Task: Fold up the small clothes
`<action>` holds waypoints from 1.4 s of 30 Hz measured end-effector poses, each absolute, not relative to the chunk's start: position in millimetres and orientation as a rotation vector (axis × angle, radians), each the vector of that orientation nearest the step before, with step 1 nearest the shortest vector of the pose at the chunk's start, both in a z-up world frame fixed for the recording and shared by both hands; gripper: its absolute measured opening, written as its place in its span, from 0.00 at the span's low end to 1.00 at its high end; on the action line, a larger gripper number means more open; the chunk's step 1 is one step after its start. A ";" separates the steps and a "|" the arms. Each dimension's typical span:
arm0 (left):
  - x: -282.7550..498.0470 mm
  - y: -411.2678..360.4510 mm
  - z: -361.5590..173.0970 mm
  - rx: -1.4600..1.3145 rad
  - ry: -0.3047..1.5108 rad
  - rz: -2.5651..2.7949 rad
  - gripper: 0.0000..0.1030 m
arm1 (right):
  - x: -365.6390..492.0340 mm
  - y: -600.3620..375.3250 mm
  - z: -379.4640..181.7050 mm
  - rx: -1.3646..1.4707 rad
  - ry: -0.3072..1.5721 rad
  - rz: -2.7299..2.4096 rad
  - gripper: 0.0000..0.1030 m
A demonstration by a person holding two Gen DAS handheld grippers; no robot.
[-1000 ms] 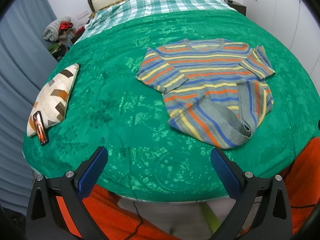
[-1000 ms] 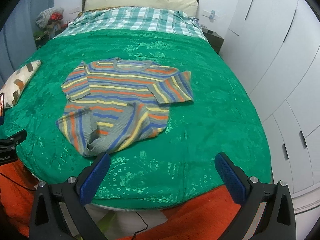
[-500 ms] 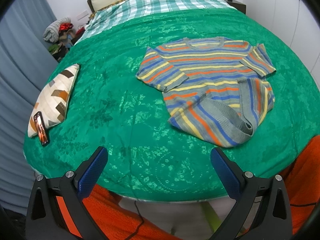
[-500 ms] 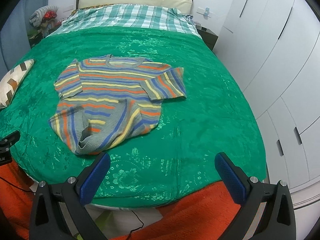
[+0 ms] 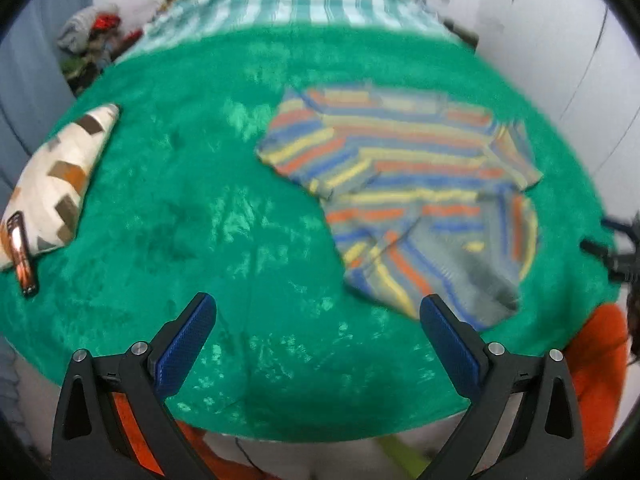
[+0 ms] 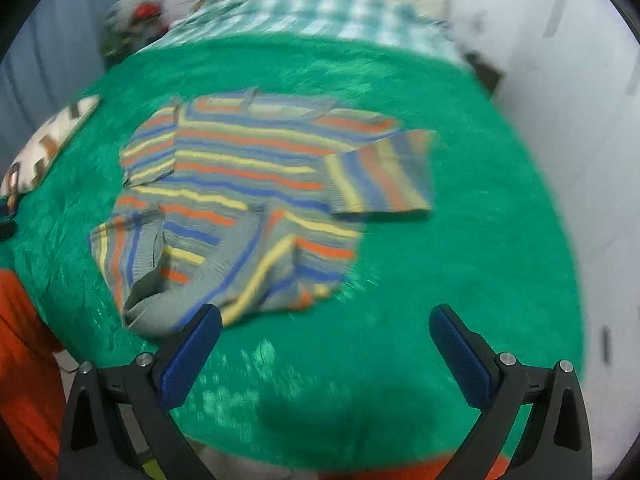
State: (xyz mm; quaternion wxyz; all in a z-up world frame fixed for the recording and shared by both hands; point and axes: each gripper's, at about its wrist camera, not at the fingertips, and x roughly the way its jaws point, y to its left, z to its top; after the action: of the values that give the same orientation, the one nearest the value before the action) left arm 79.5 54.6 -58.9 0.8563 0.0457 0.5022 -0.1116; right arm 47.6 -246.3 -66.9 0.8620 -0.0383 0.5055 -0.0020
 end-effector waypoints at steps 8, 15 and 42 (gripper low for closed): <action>154.2 -37.4 -115.6 0.279 1.095 -0.620 0.81 | 163.5 -207.0 -126.7 -0.160 1.224 0.332 0.68; 166.8 -67.9 -157.6 0.359 1.175 -0.749 0.04 | 162.6 -199.1 -151.7 -0.266 1.289 0.423 0.07; 38.2 46.5 -181.2 0.030 1.329 -0.530 0.64 | -43.0 -312.9 -176.5 0.537 1.471 0.152 0.54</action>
State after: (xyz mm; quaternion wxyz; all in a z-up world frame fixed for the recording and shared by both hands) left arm 38.2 46.5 -181.2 0.7548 0.0137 0.6092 -0.2429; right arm -43.0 -312.9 -176.5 0.7062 0.2416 0.6620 0.0685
